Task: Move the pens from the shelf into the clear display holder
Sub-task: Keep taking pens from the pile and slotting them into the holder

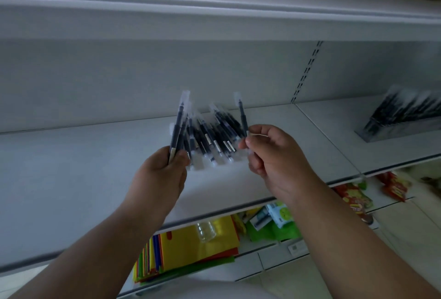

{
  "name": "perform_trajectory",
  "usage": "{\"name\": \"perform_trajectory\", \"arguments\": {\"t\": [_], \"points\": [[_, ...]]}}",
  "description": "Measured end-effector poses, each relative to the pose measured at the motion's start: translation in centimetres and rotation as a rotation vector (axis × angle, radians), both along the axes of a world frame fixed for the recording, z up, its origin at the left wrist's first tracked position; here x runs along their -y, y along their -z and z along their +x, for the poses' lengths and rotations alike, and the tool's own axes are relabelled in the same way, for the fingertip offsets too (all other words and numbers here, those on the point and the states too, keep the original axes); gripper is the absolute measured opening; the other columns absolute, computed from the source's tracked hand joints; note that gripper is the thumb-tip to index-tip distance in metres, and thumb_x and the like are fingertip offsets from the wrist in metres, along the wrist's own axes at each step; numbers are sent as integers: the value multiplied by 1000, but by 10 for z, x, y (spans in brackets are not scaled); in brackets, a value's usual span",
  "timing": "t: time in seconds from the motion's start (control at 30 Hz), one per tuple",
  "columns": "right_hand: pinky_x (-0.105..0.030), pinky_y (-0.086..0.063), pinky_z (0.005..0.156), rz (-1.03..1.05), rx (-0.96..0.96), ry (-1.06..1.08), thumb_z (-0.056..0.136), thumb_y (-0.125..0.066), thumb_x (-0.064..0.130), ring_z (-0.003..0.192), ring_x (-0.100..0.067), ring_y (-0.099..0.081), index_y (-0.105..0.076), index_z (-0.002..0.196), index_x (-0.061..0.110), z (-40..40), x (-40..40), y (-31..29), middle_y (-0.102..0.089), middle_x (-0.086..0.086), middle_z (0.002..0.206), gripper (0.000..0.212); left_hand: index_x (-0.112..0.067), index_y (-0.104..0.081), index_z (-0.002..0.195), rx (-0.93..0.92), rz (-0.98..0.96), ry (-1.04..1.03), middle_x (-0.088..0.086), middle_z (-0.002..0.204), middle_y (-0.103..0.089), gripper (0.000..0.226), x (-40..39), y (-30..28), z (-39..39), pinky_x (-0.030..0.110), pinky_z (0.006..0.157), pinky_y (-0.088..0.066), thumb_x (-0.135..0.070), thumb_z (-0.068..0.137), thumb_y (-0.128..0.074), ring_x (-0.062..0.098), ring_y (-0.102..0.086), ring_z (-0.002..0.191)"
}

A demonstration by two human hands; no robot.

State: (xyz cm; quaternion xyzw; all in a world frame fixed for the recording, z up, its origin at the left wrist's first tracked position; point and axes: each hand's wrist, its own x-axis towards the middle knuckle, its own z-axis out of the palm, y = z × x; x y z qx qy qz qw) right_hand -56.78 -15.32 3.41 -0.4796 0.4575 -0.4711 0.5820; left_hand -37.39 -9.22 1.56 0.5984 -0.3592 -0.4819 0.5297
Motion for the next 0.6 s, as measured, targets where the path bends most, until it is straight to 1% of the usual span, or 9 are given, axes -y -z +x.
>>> {"name": "perform_trajectory", "arguments": {"t": [0.1,0.2,0.27,0.3,0.33,0.4,0.43,0.53,0.6], "points": [[-24,-30,46,30,101,25,93,-51,-7,47,-12,-39,-54,119,9,-27,-11,-1,-70,-8,83,30,-16,-55,76,18,15,52,-3,55,-35,26,5,-1,-25,28,50,-19,-20,101,-48,12,-27,47],[-28,-32,49,30,59,131,92,-47,-11,50,-15,-43,-53,118,12,-65,-21,-2,-69,-8,82,35,-14,-57,80,36,15,101,-4,52,-36,24,14,-1,-57,28,50,-20,-21,101,-47,13,-28,47],[-29,-34,49,15,36,229,95,-46,-7,50,-17,-45,-55,109,11,-96,-30,-2,-69,-9,79,25,-14,-61,86,47,-1,130,-5,53,-40,22,18,-2,-88,27,50,-22,-21,101,-47,13,-30,47],[-28,-35,47,-1,27,280,98,-47,-1,48,-19,-45,-56,103,10,-113,-35,-1,-68,-9,77,16,-14,-62,89,46,-13,145,-5,56,-42,21,20,-1,-106,27,50,-23,-20,102,-46,13,-31,48],[-28,-35,45,-15,9,328,101,-46,7,46,-19,-44,-56,98,10,-131,-40,-2,-68,-9,74,11,-14,-62,91,38,-27,163,-5,59,-44,21,21,0,-125,26,49,-24,-20,103,-45,13,-32,48],[-26,-35,42,-50,-62,394,105,-41,20,42,-20,-44,-56,90,8,-171,-52,-3,-69,-10,71,24,-17,-63,92,26,-51,210,-5,62,-45,22,23,2,-167,25,47,-26,-22,103,-45,12,-34,48],[-26,-35,40,-68,-108,419,105,-40,23,41,-19,-46,-57,88,8,-192,-58,-5,-70,-10,71,28,-20,-64,91,39,-64,241,-5,62,-46,21,24,3,-190,25,48,-28,-25,102,-47,13,-35,48],[-29,-41,44,-115,-272,458,103,-44,24,47,-18,-52,-63,87,10,-260,-75,-13,-72,-9,78,28,-24,-63,89,87,-101,329,-4,60,-47,20,22,6,-265,29,54,-32,-33,99,-49,16,-39,51],[-32,-44,49,-131,-352,481,102,-49,22,52,-20,-55,-68,88,13,-307,-83,-16,-71,-7,79,25,-27,-63,89,62,-93,380,-6,56,-47,21,17,7,-316,31,54,-34,-35,100,-48,15,-39,49]]}}
